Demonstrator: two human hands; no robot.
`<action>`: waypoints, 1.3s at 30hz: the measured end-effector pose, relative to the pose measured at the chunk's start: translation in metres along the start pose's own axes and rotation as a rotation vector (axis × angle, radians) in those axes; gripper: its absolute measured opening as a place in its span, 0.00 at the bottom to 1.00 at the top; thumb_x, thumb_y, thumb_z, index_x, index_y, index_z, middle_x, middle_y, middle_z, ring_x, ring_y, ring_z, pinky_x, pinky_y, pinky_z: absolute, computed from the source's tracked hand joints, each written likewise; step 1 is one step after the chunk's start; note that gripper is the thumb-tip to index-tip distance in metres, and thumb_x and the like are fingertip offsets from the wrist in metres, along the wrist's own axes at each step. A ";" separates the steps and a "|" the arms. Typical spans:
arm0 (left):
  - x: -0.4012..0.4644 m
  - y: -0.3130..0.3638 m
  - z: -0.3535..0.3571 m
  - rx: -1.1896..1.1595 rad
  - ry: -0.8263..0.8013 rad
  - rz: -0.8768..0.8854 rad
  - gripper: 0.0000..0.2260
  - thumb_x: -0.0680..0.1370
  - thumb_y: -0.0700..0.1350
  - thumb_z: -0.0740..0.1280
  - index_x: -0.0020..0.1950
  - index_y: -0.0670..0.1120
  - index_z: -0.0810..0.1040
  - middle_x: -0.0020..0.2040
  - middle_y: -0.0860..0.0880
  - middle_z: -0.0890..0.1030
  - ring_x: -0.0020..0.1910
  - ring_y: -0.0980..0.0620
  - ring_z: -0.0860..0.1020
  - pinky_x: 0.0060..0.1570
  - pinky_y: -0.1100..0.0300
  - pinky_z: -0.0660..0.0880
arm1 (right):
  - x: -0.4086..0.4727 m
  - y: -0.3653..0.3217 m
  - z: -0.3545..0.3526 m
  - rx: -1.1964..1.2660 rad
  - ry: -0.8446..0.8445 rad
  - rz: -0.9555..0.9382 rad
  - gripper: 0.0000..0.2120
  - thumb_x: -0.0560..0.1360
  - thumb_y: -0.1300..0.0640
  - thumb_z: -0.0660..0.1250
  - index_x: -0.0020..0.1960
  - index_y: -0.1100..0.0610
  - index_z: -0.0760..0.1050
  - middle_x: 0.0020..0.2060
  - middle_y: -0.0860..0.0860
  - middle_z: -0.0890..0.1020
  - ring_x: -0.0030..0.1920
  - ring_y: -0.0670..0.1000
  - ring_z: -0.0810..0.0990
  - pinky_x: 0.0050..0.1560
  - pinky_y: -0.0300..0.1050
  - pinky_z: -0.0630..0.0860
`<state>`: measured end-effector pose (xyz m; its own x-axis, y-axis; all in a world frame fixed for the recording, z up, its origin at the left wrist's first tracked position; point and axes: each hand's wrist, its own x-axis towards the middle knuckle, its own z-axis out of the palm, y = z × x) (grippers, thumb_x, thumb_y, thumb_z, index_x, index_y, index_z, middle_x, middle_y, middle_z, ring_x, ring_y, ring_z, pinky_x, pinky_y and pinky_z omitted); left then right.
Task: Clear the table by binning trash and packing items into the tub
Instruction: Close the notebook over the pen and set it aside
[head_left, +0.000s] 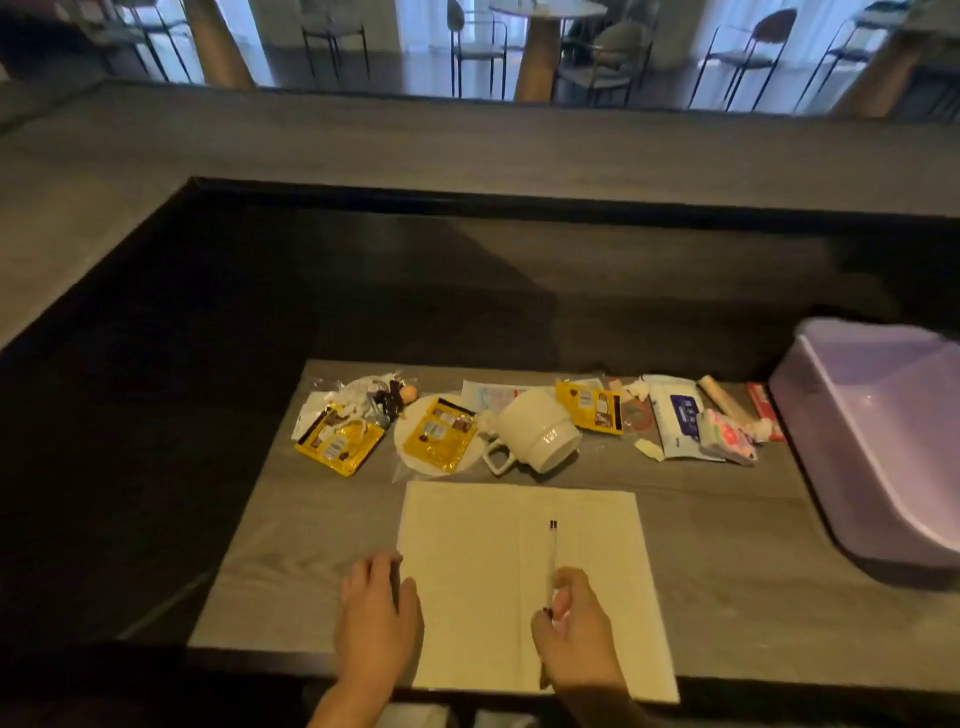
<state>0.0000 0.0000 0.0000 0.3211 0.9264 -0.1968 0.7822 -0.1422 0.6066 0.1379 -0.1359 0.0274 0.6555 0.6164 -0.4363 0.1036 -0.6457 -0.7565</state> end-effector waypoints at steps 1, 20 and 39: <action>0.000 0.001 -0.001 0.026 -0.007 0.000 0.13 0.77 0.44 0.62 0.61 0.45 0.73 0.60 0.44 0.73 0.60 0.46 0.69 0.57 0.54 0.68 | 0.004 -0.004 -0.002 0.005 -0.013 0.005 0.14 0.73 0.64 0.63 0.52 0.49 0.63 0.43 0.48 0.72 0.41 0.44 0.74 0.38 0.31 0.72; 0.017 0.020 -0.003 0.055 -0.094 -0.040 0.15 0.75 0.43 0.64 0.60 0.41 0.70 0.60 0.40 0.72 0.57 0.42 0.71 0.52 0.51 0.71 | 0.009 -0.009 0.006 -0.391 -0.145 -0.153 0.21 0.76 0.52 0.65 0.66 0.53 0.64 0.54 0.51 0.78 0.46 0.47 0.75 0.40 0.36 0.71; -0.001 0.078 -0.043 -0.871 -0.751 -0.040 0.10 0.76 0.39 0.63 0.56 0.44 0.79 0.49 0.47 0.84 0.48 0.51 0.81 0.50 0.59 0.78 | 0.028 0.039 -0.061 -0.056 0.338 0.055 0.12 0.78 0.57 0.61 0.60 0.58 0.71 0.59 0.54 0.73 0.54 0.51 0.74 0.51 0.45 0.73</action>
<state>0.0380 0.0029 0.0803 0.7704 0.4413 -0.4602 0.2591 0.4428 0.8584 0.2062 -0.1711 0.0156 0.8708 0.4022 -0.2826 0.0962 -0.7033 -0.7044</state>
